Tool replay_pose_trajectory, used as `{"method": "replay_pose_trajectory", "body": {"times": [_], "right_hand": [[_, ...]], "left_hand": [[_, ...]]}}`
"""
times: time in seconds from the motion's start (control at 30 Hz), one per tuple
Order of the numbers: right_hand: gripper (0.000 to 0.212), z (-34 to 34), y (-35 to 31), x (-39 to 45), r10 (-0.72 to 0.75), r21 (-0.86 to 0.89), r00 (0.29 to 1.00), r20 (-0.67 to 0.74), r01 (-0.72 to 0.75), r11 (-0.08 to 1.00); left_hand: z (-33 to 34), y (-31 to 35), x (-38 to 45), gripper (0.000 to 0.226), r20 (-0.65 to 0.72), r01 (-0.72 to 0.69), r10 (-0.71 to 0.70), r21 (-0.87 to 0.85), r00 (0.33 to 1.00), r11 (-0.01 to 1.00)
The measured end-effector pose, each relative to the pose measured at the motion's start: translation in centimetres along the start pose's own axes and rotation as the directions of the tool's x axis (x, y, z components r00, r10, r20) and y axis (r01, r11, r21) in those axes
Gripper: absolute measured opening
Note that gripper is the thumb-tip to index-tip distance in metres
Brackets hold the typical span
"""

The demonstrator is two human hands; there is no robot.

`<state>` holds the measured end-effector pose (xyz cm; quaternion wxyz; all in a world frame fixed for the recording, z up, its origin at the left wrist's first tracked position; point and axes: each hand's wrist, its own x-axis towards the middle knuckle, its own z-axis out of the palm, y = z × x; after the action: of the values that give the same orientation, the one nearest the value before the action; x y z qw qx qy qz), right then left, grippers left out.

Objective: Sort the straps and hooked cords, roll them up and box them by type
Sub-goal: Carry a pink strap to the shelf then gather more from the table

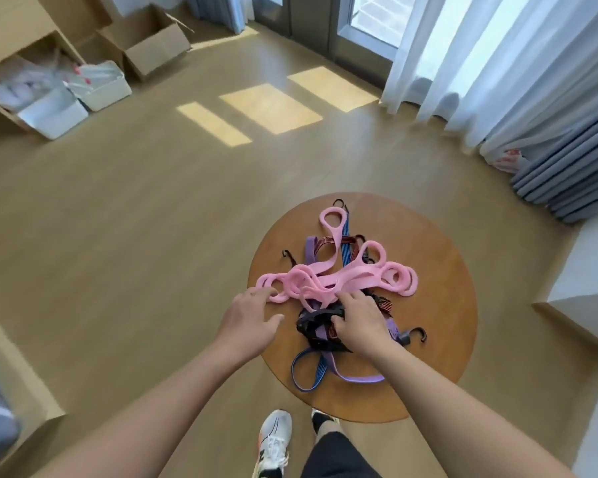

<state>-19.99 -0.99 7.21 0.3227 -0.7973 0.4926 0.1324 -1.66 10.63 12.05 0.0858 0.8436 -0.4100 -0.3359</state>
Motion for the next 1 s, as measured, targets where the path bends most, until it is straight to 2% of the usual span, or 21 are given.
{"method": "replay_pose_trajectory", "body": {"times": [0.2,0.3,0.63,0.73,0.9,1.0], "right_hand": [[0.058,0.8,1.4,6.3,-0.095,-0.076,0.994,0.060,0.099,0.992],[0.040,1.6,2.2,7.7,-0.121,-0.130,0.992,0.045,0.126,0.984],[0.012,4.0,5.1,8.7,-0.187,-0.169,0.964,-0.191,0.156,0.973],[0.009,3.6,5.1,8.1,-0.178,-0.087,0.948,-0.263,0.160,0.983],[0.012,0.1,3.3,6.2,-0.197,0.118,0.896,-0.397,0.263,0.958],[0.007,-3.7,1.8,4.7,-0.031,0.389,0.920,-0.391,0.196,0.900]], "left_hand": [[1.5,0.7,2.4,0.051,0.046,0.052,-0.051,-0.030,0.998,0.998],[2.1,0.9,3.1,0.049,0.068,0.074,-0.071,-0.045,0.995,0.996],[2.9,1.6,4.2,0.047,0.096,0.102,-0.097,-0.055,0.991,0.993],[2.6,2.5,4.4,0.045,0.096,0.075,-0.069,-0.053,0.993,0.996],[1.6,4.7,4.7,0.038,0.090,0.017,-0.010,-0.077,0.996,0.997],[0.8,6.4,4.5,0.033,0.083,-0.034,0.044,-0.119,0.996,0.992]]}}
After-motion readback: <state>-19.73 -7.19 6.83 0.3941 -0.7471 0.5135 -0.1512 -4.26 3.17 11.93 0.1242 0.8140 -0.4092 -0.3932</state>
